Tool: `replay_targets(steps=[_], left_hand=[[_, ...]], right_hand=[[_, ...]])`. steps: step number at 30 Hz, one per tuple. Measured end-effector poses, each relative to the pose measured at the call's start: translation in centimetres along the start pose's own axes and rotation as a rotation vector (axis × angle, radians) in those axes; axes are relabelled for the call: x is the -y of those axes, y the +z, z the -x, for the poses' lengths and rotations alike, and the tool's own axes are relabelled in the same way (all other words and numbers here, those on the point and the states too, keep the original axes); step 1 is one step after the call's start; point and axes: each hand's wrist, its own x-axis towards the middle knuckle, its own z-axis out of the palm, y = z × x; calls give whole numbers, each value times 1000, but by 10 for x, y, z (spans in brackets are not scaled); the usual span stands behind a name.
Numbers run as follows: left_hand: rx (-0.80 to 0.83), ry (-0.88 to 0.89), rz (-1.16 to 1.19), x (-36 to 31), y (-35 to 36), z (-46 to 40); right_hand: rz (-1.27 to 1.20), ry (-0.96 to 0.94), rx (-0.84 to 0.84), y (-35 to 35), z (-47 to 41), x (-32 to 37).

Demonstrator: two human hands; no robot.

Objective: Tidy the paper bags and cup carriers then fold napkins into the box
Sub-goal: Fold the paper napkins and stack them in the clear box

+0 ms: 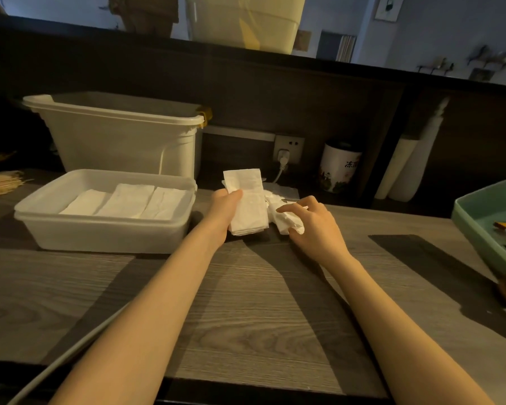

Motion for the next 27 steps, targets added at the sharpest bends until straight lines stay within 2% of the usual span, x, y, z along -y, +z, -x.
replay_targets(steps=[5,8,12,17,20,23,27], left_hand=[[-3,3,-47,1,1,-1],[-21,3,-64,2,3,-1],[-40,3,-53,3,2,-2],[-8,2,-43,5,7,1],[44,-20,-4,5,12,5],[109,-83,67,5,15,9],[257,-112,138,6,20,16]], right_hand=[[104,-118,-179,8,0,4],[-63,-81,-346,2,-1,3],[-414,51,-456,-16,-3,4],[-867,264,-369,-30,-1,11],[-1080,350,-224,-29,-2,15],[-1125,402,-114,-24,-4,21],[-1048,460,-103,-17,-3,24]])
